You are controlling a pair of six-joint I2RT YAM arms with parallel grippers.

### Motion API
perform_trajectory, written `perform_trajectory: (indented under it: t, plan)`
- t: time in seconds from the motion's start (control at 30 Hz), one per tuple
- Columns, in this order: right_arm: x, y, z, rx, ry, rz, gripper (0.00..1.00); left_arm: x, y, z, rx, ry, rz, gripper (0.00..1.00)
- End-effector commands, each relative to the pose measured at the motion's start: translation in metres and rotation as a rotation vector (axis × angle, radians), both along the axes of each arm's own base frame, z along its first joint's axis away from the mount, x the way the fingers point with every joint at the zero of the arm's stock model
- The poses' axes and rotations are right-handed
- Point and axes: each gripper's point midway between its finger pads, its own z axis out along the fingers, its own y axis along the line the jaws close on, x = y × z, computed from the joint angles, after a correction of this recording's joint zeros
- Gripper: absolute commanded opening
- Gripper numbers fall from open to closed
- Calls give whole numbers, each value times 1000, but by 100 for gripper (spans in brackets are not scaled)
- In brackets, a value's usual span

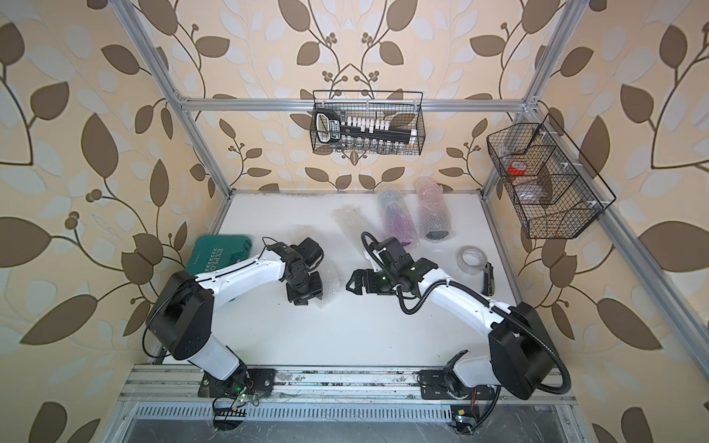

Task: Unwrap the vase from the bubble wrap
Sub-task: Move the bubble wrap to the center of the board.

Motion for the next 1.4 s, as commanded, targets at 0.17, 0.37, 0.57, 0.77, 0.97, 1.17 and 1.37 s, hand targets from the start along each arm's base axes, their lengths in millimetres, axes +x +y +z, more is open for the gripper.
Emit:
perform_trajectory:
  t: [0.17, 0.37, 0.57, 0.77, 0.97, 1.17, 1.37]
  plan:
    - [78, 66, 11, 64, -55, 2, 99, -24, 34, 13, -85, -18, 40, 63]
    - [128, 110, -28, 15, -11, 69, 99, -28, 60, 21, -146, -44, 127, 77]
    - [135, 127, -56, -26, 20, 133, 99, -18, 70, 37, -202, -76, 195, 99]
    - [113, 136, -63, -13, 30, 206, 83, 18, 77, 64, -431, -76, 377, 90]
    - [68, 137, -75, -50, 51, 271, 55, 63, 85, 70, -380, -142, 363, 90]
    - [30, 111, -76, -120, 34, 253, 38, 69, 81, 54, -401, -142, 350, 92]
    - [-8, 93, -64, -58, 12, 301, 43, 51, 85, 36, -369, -125, 346, 92]
